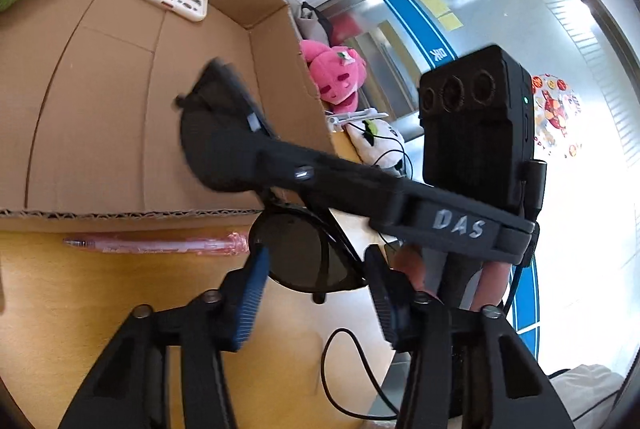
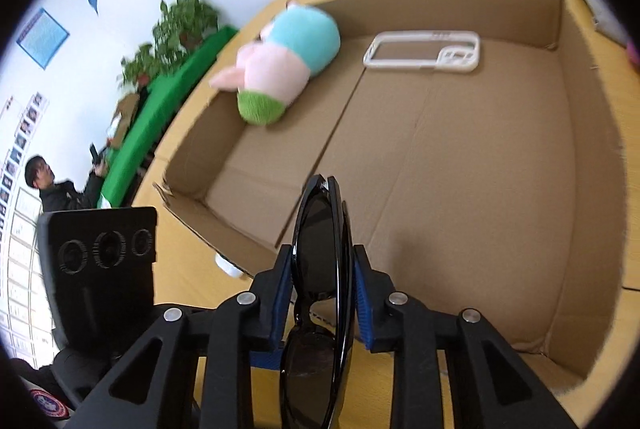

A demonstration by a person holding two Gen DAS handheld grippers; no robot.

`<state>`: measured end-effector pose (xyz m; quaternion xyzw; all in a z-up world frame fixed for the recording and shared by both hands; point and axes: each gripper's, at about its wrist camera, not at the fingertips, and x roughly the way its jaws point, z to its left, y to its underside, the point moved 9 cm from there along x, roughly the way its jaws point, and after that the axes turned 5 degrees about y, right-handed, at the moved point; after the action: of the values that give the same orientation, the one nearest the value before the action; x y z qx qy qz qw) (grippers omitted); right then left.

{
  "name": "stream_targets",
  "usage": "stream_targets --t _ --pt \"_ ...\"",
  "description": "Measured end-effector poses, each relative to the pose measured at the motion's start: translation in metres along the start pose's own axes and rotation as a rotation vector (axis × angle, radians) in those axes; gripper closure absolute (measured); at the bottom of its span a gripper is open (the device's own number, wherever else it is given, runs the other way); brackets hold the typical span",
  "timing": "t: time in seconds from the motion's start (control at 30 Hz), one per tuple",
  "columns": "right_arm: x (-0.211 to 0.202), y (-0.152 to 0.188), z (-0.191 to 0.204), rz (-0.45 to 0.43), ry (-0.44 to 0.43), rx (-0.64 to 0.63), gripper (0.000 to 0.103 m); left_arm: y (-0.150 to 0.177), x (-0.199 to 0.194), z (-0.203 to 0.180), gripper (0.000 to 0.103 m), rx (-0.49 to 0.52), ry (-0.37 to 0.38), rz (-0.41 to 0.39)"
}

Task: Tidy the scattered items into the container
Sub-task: 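Carry the sunglasses toward the box with the right tool, then lower the sunglasses into the box with the right tool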

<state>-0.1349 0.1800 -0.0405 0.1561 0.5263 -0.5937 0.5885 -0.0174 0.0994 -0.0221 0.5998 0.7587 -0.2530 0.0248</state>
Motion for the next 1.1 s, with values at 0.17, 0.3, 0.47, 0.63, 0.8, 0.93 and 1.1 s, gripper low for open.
stream_targets --t 0.17,0.3,0.47,0.63,0.8,0.93,1.1 --pt "-0.029 -0.015 0.003 -0.105 -0.021 0.034 0.076 -0.005 -0.007 -0.017 0.075 0.071 -0.017 -0.026" --pt "-0.046 -0.032 0.009 -0.162 -0.042 0.030 0.077 -0.020 -0.016 -0.032 0.077 0.114 -0.021 -0.056" --pt "-0.053 -0.056 0.012 -0.206 -0.042 0.023 0.077 -0.045 -0.026 -0.042 0.078 0.161 -0.063 -0.075" --pt "-0.057 -0.082 0.006 -0.237 -0.046 0.046 0.077 -0.073 -0.028 -0.041 0.078 0.176 -0.108 -0.076" --pt "-0.062 -0.106 -0.002 -0.274 -0.030 0.057 0.077 -0.101 -0.027 -0.039 0.077 0.187 -0.116 -0.082" --pt "-0.065 -0.123 -0.010 -0.300 -0.047 0.084 0.077 -0.119 -0.024 -0.030 0.038 0.180 -0.138 -0.110" --pt "-0.067 -0.134 -0.010 -0.315 -0.077 0.076 0.077 -0.131 -0.015 -0.029 0.023 0.171 -0.043 -0.088"
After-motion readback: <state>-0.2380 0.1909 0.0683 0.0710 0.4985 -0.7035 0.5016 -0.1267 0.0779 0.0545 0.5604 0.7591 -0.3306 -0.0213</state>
